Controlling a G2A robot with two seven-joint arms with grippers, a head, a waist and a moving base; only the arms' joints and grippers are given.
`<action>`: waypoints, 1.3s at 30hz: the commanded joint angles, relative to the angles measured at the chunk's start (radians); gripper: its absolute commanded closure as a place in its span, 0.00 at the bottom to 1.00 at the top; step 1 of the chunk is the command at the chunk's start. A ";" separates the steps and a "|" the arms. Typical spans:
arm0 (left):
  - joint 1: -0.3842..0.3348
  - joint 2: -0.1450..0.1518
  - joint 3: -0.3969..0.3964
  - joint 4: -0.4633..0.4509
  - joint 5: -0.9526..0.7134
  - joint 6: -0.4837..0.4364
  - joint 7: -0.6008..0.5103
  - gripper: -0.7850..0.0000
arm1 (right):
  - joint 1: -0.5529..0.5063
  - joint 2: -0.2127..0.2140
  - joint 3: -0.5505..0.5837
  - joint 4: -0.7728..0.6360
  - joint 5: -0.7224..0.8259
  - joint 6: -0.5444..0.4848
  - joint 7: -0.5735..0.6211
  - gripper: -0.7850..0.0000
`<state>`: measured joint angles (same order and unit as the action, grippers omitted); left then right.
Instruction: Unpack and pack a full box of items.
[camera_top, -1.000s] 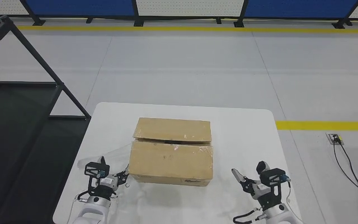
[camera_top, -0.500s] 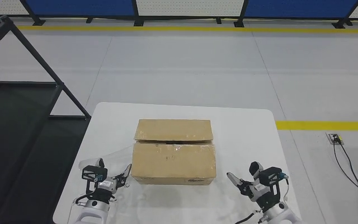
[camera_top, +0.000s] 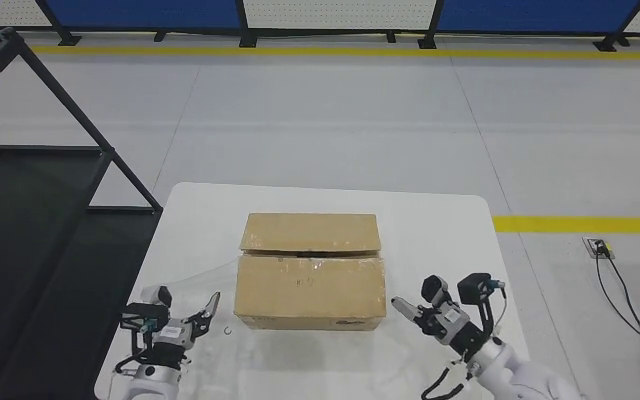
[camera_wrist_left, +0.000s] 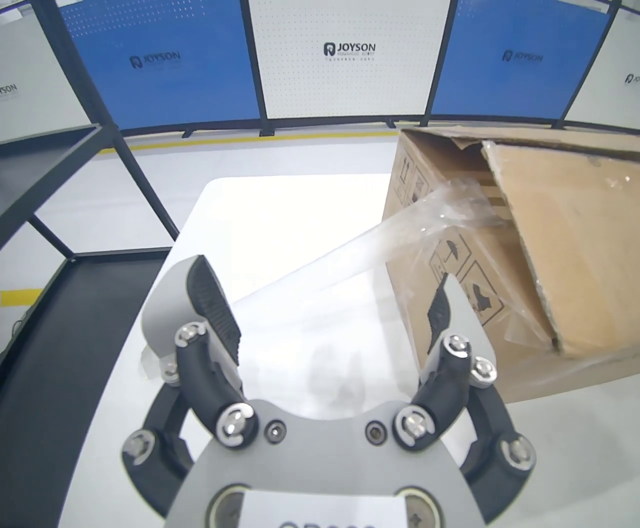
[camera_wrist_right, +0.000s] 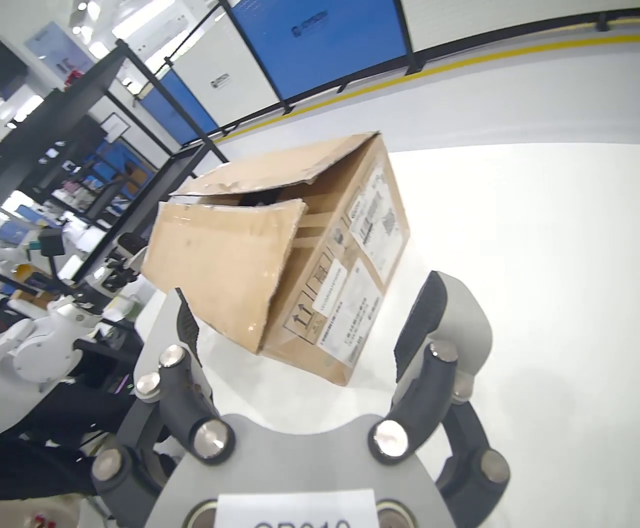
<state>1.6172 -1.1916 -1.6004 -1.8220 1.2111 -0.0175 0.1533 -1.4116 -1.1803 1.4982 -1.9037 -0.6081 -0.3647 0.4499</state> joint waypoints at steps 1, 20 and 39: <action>0.020 -0.002 -0.029 -0.008 -0.049 0.004 0.032 0.00 | 0.057 0.003 -0.002 0.037 0.101 -0.027 0.086 0.00; -0.002 -0.006 -0.038 0.001 -0.144 -0.037 0.005 0.00 | 0.241 0.004 -0.047 0.208 0.436 -0.043 0.269 0.00; -0.036 -0.009 -0.048 0.009 -0.177 -0.028 -0.016 0.00 | 0.522 0.010 -0.142 0.554 0.771 -0.133 0.578 0.00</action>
<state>1.5808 -1.2004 -1.6483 -1.8132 1.0338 -0.0458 0.1370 -0.8924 -1.1706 1.3612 -1.3523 0.1665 -0.4970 1.0293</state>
